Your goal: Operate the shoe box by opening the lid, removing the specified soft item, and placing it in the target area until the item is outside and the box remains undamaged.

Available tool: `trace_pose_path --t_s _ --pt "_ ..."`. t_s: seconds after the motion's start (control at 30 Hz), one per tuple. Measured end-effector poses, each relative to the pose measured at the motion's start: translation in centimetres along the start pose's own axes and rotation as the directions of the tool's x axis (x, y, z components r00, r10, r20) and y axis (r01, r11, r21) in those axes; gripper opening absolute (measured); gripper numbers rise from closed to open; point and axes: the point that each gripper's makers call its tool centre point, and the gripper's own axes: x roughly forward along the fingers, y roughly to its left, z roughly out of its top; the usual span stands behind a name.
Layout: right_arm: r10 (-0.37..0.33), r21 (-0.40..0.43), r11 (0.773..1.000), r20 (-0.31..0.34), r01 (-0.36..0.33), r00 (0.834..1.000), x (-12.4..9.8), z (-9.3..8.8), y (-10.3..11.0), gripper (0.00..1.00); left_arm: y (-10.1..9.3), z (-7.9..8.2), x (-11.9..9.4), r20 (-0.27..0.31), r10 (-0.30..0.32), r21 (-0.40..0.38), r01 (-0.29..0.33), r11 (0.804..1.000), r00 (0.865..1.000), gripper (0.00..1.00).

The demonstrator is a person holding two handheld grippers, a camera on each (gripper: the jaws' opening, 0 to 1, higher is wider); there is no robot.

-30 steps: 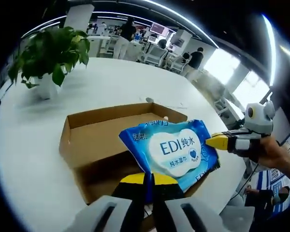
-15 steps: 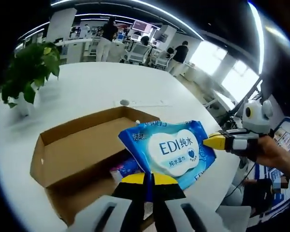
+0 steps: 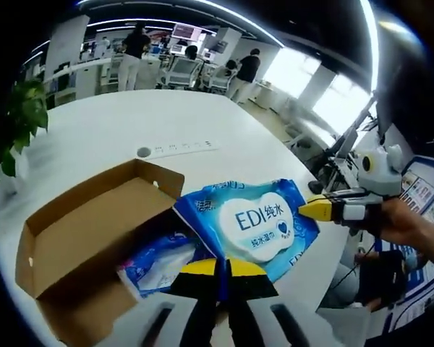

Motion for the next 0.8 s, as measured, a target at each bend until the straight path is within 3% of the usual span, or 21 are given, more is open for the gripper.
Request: trace_pose_path --t_s 0.2,0.6,0.8 --pt "-0.037 0.008 0.999 0.001 0.037 0.999 -1.9 0.2 -2.9 0.00 -3.6 0.1 2.1 -0.019 -0.041 0.029 0.041 0.999 0.999 0.02" --pt "-0.083 0.044 0.996 0.000 0.083 0.997 -4.3 -0.3 -7.3 0.00 -6.8 0.8 5.8 -0.056 -0.085 0.053 0.088 0.995 0.995 0.02" --pt "-0.094 0.057 0.994 -0.018 0.095 0.995 -4.3 -1.4 -9.0 0.00 -7.3 0.2 7.5 -0.080 -0.087 0.051 0.091 0.995 0.993 0.02"
